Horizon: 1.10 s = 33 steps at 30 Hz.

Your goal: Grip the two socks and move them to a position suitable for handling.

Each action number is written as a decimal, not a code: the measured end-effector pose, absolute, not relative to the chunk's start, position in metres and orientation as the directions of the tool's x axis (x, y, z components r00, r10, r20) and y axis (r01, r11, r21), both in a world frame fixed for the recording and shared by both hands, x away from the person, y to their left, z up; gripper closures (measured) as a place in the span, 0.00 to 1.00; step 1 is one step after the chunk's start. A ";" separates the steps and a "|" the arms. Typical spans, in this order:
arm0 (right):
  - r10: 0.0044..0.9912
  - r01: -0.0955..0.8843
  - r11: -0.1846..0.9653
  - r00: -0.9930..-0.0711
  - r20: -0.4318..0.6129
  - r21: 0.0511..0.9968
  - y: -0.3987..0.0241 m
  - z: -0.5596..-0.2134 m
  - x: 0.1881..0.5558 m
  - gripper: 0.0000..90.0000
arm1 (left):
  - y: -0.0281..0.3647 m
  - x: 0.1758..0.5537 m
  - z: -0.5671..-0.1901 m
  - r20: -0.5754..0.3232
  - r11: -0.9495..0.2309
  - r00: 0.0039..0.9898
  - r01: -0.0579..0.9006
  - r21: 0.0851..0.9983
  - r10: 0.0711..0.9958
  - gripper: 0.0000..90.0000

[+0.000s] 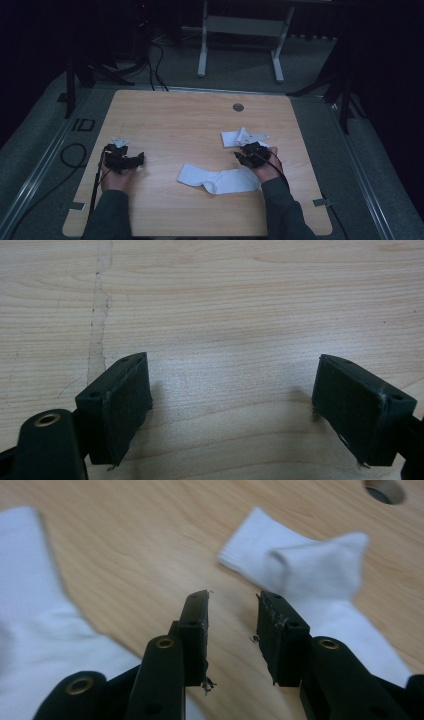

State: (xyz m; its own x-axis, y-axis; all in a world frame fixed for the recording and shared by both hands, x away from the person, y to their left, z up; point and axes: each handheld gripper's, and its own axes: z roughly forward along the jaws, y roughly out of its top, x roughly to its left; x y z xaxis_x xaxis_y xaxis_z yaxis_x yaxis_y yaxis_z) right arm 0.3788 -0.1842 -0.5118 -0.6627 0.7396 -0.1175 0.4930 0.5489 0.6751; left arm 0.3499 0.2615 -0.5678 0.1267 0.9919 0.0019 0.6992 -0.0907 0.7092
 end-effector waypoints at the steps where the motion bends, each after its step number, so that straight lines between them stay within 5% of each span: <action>1: 0.747 0.498 0.545 -0.654 -0.120 0.674 -0.187 -0.513 0.381 0.72 | 0.261 0.350 -0.568 0.002 -0.091 0.127 0.699 0.709 0.992 0.18; 24: 0.778 0.557 0.577 -0.597 -0.195 0.597 -0.188 -0.538 0.408 0.63 | 0.261 0.350 -0.568 0.002 -0.091 0.127 0.700 0.708 0.992 0.18; 33: 0.784 0.565 0.574 -0.588 -0.200 0.592 -0.188 -0.539 0.410 0.68 | 0.262 0.350 -0.568 0.002 -0.092 0.129 0.700 0.708 0.992 0.18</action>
